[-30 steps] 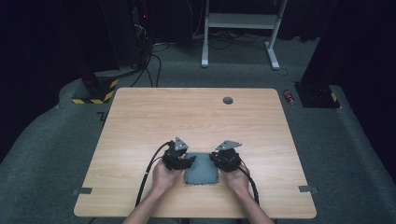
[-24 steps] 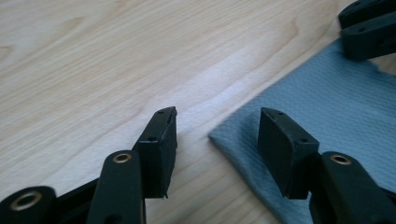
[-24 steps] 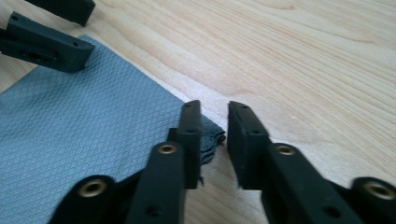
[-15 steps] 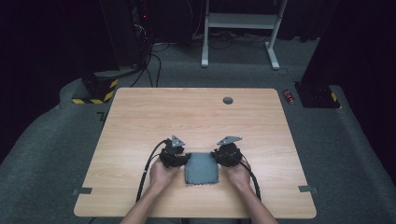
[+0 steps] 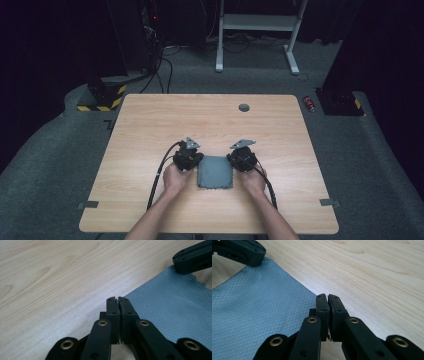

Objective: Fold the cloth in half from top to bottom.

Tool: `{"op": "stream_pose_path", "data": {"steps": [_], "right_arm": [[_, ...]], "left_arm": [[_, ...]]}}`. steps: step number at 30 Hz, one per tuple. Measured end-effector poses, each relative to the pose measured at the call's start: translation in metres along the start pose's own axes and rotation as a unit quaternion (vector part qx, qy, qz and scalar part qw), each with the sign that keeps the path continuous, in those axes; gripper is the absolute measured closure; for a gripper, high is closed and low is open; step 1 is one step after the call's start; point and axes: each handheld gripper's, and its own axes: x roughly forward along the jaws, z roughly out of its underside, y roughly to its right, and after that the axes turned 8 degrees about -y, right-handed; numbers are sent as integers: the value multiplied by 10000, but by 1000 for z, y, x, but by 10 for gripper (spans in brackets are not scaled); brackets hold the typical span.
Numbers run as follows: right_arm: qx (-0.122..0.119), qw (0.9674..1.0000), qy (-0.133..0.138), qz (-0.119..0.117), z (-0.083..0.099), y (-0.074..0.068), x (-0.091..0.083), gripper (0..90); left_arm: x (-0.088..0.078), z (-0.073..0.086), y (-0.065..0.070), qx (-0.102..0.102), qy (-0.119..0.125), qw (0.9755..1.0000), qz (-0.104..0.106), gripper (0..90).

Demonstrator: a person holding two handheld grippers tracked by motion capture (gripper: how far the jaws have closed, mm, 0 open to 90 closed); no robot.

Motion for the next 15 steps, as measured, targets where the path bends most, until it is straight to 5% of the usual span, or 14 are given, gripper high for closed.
{"op": "stream_pose_path", "data": {"steps": [7, 11, 15], "right_arm": [[226, 9997, 29, 53, 1, 5, 1, 746], [64, 9995, 287, -61, 4, -6, -12, 732], [-204, 9989, 267, -331, 12, -21, -17, 730]], "left_arm": [[-12, 5, 0, -177, 87, 9998, 36, 580], [-24, 16, 12, -17, 89, 9998, 173, 508], [-29, 28, 23, 194, -26, 9995, 267, 491]]}}
